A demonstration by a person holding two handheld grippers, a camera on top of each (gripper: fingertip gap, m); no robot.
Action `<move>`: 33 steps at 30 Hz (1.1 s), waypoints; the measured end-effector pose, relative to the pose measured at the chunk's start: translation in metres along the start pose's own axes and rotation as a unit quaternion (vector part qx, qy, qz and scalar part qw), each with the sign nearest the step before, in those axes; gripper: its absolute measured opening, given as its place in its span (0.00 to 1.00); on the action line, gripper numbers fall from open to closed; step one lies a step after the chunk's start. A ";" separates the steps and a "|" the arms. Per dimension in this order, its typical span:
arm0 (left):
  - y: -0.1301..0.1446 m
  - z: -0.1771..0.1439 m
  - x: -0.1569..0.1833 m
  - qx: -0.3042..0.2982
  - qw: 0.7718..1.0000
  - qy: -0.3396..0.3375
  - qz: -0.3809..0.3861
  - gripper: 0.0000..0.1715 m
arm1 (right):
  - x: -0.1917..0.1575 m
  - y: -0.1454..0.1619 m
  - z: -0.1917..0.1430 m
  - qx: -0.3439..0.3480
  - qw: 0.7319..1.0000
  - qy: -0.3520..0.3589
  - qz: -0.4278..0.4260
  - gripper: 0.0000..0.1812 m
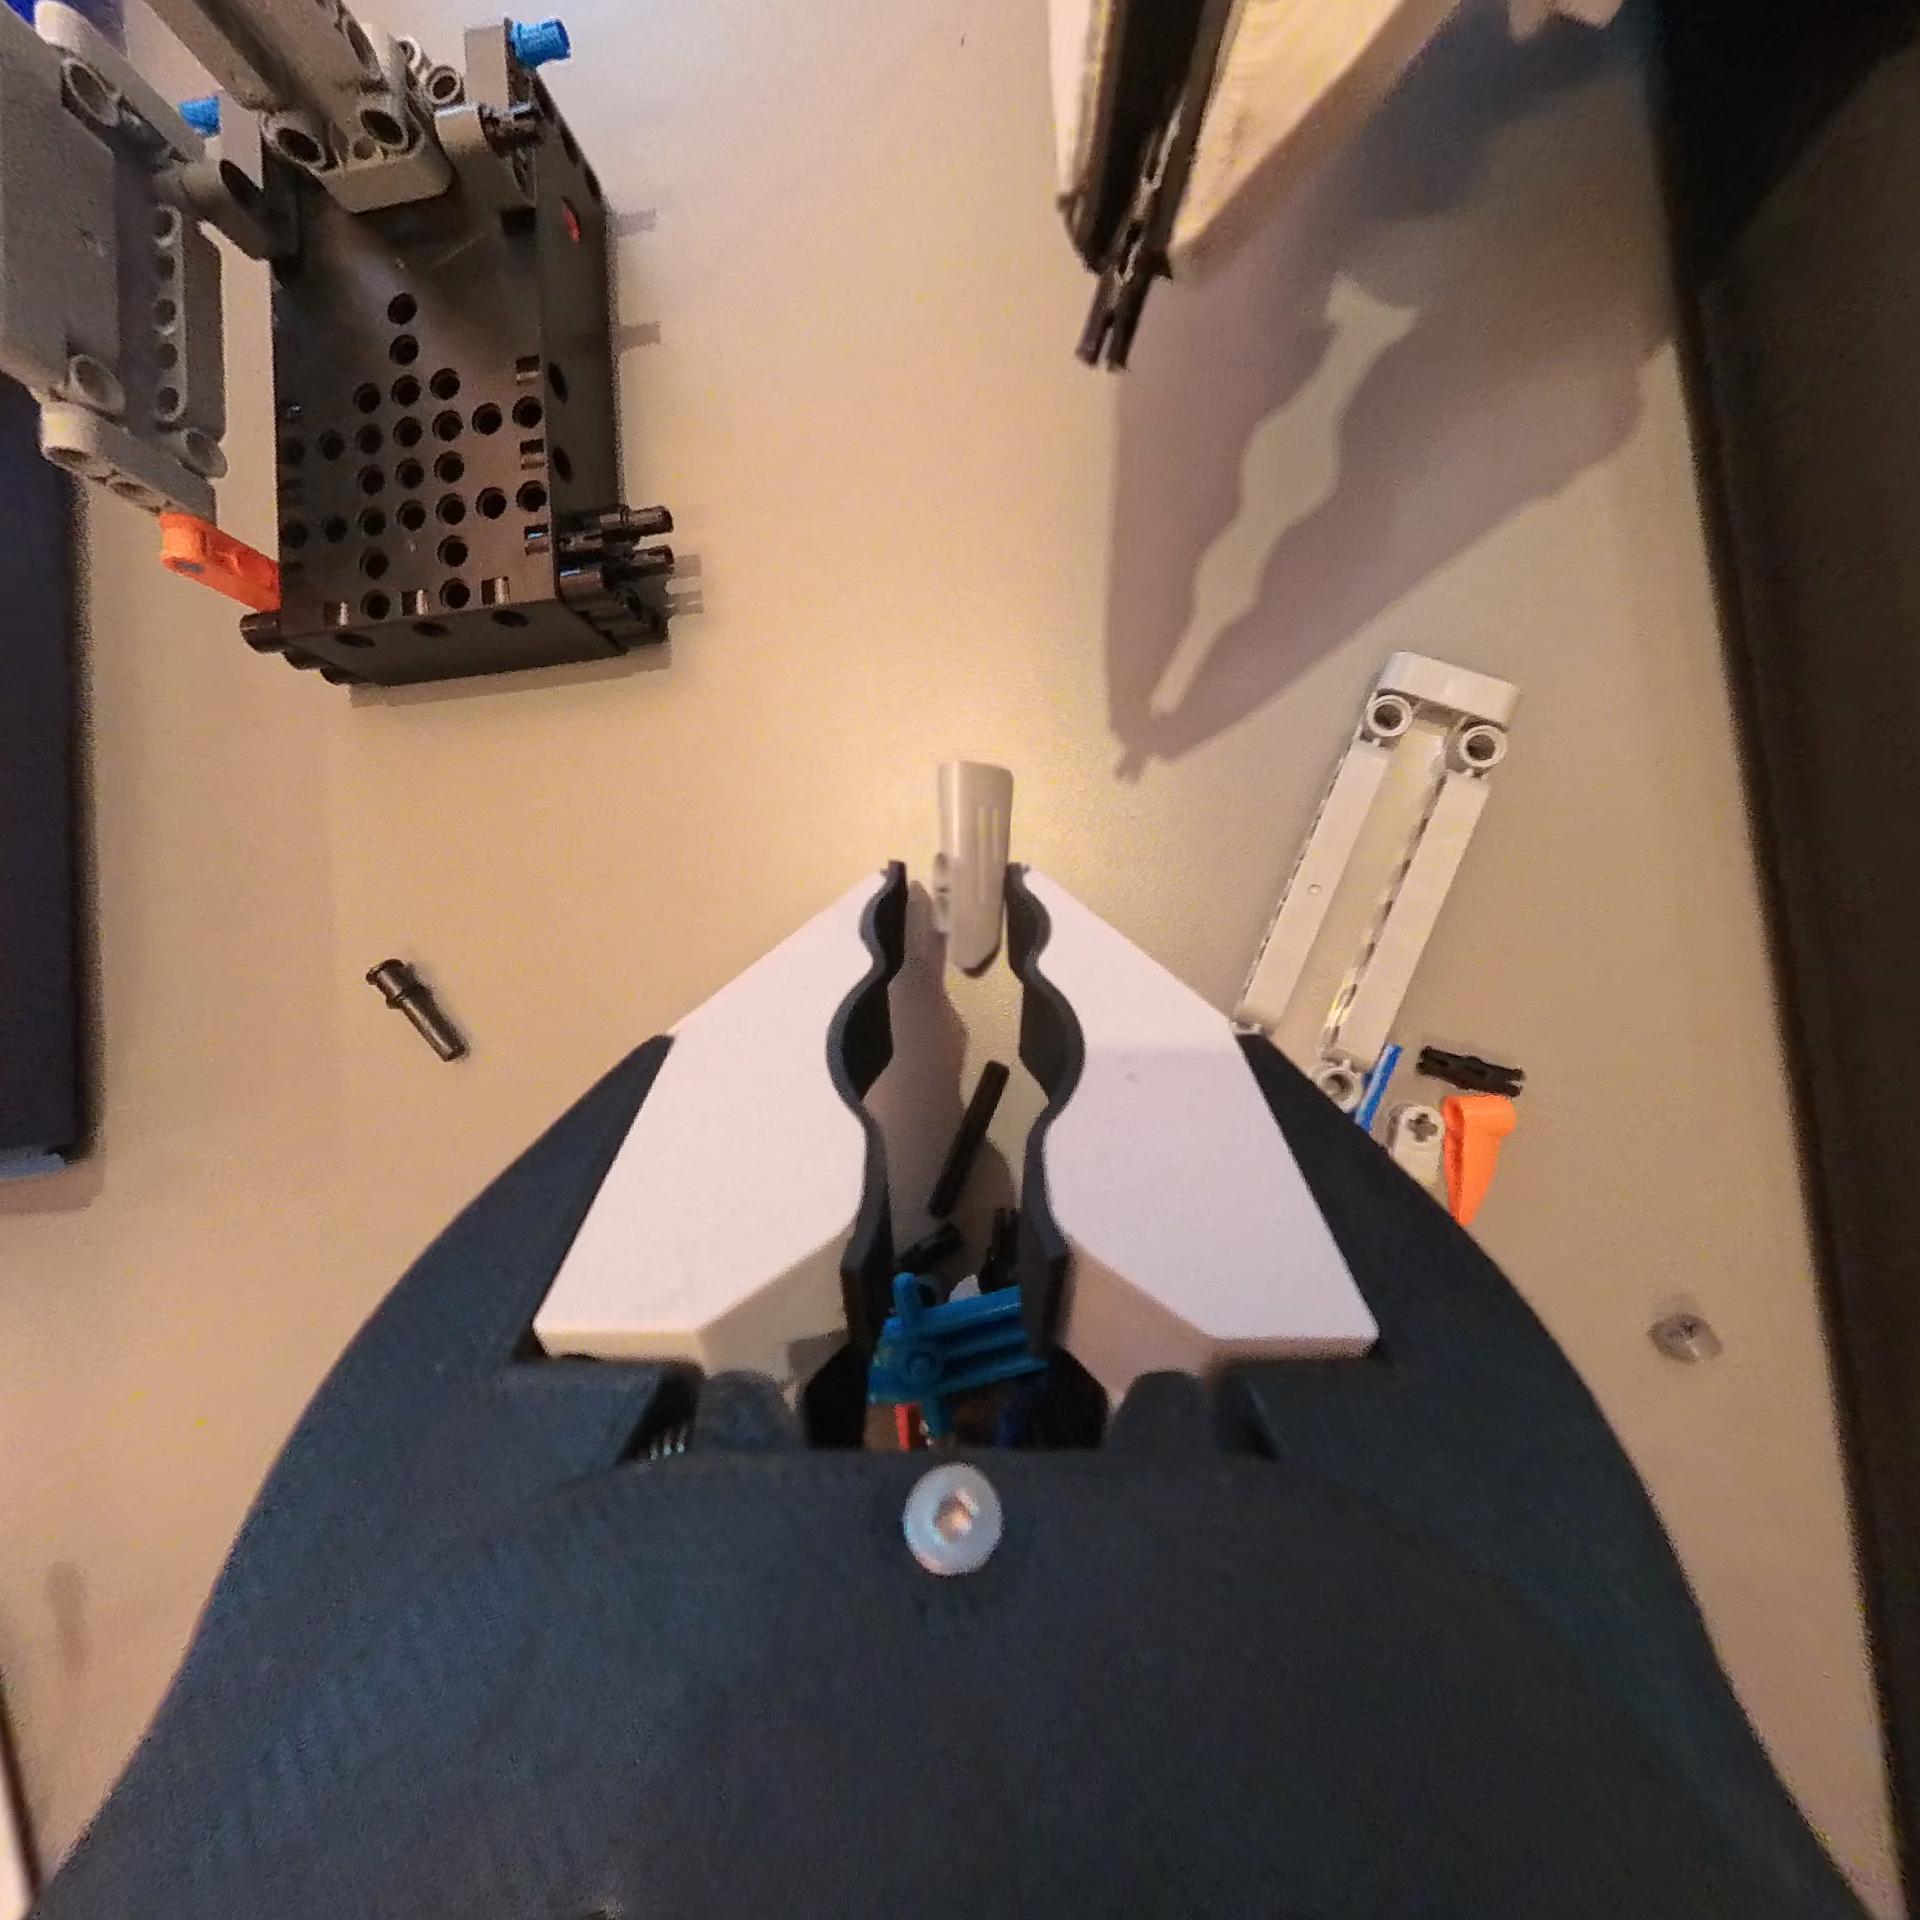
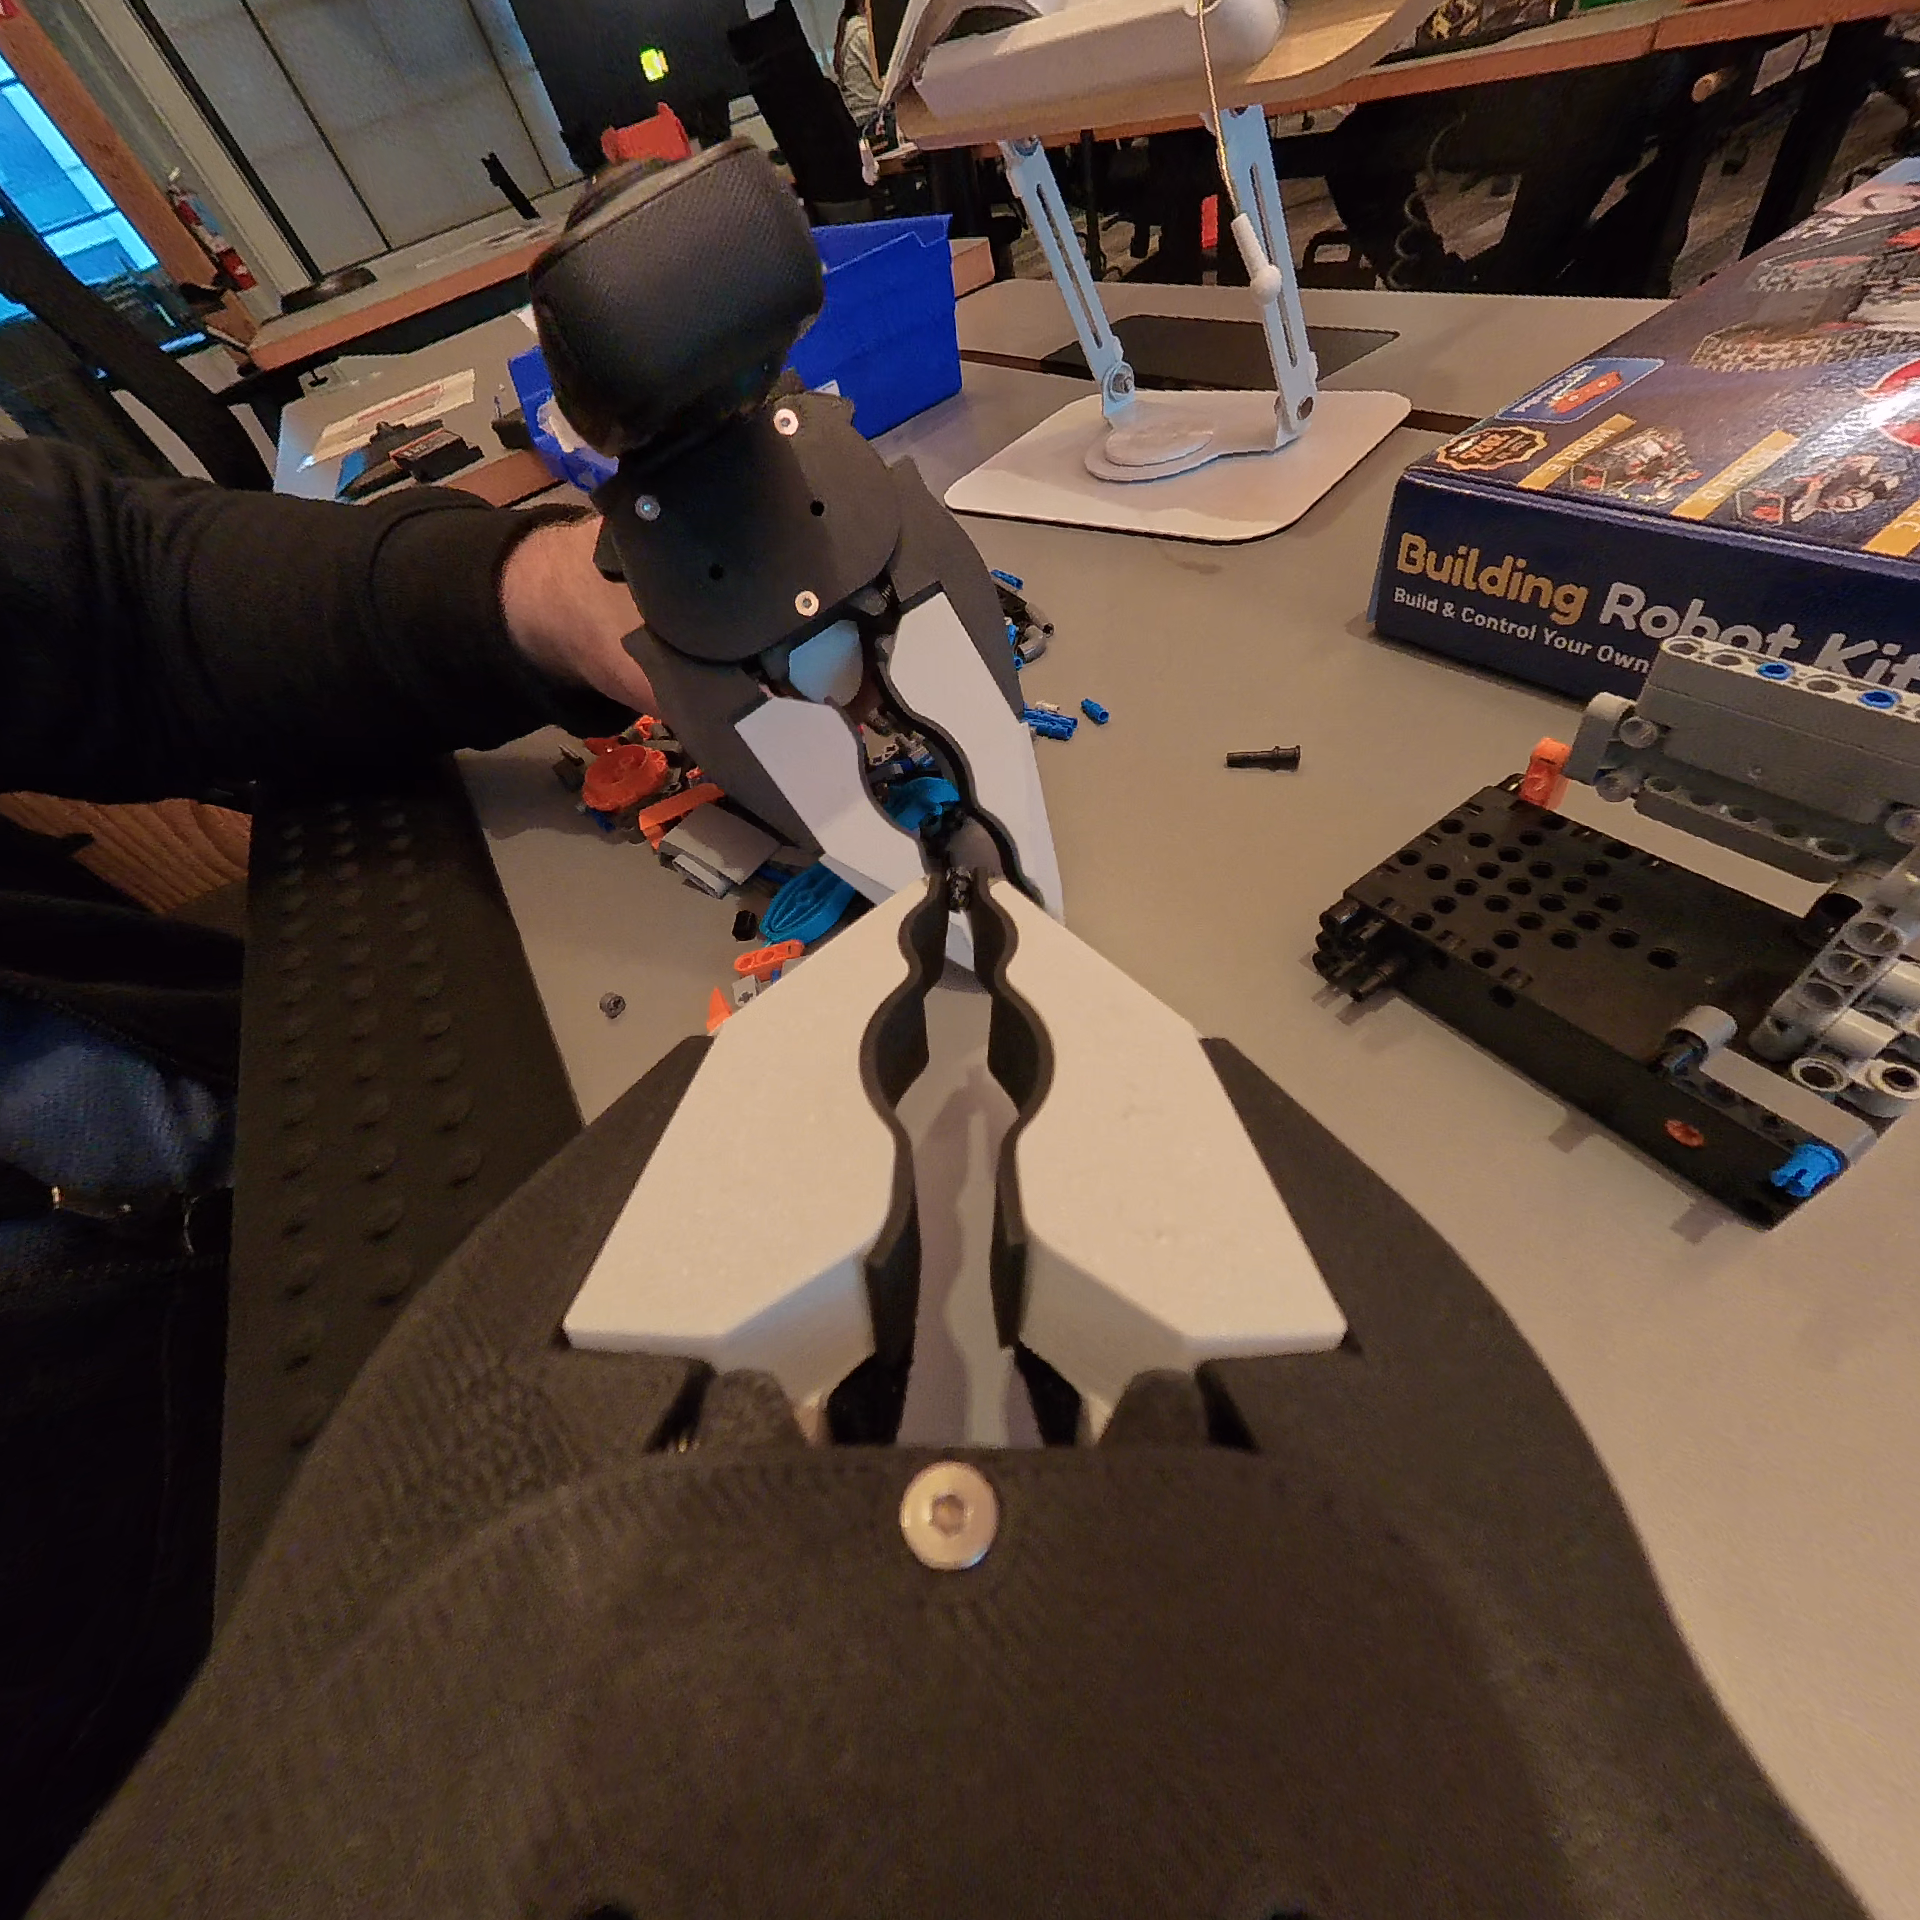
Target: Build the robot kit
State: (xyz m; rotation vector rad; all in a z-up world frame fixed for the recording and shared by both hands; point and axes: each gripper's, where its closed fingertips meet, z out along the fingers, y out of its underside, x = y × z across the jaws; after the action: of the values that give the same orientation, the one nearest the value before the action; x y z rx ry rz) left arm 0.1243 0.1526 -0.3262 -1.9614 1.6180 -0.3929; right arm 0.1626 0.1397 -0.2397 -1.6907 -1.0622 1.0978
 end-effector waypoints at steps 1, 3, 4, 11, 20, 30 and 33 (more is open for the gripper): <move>0.001 0.001 0.000 -0.002 1.000 -0.003 0.007 0.10 | 0.000 0.000 0.000 0.000 1.000 0.000 0.000 0.01; 0.000 0.000 0.000 0.001 0.999 -0.022 0.031 0.11 | 0.000 0.000 0.000 0.000 1.000 0.000 0.000 0.01; 0.000 -0.001 -0.001 -0.003 0.998 -0.036 0.050 0.11 | 0.000 0.000 0.000 0.000 1.000 -0.001 0.001 0.01; -0.002 0.000 0.003 -0.018 0.985 -0.096 0.144 0.06 | 0.000 0.000 0.000 -0.001 1.000 -0.001 0.001 0.01; 0.001 0.002 -0.005 -0.010 0.996 -0.062 0.070 0.02 | 0.000 0.000 0.000 0.002 1.000 -0.002 0.001 0.01; -0.008 -0.013 -0.012 0.063 0.996 0.007 -0.061 0.02 | 0.000 -0.001 -0.001 0.006 1.000 -0.005 0.004 0.01; -0.030 -0.045 -0.016 0.182 0.969 0.052 -0.161 0.02 | -0.003 -0.006 -0.003 0.020 1.000 -0.010 0.004 0.01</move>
State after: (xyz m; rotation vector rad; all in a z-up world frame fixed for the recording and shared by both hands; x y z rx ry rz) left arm 0.1202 0.1612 -0.2705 -1.9370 1.1781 -0.8681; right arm 0.1634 0.1387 -0.2326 -1.6567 -1.0392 1.1358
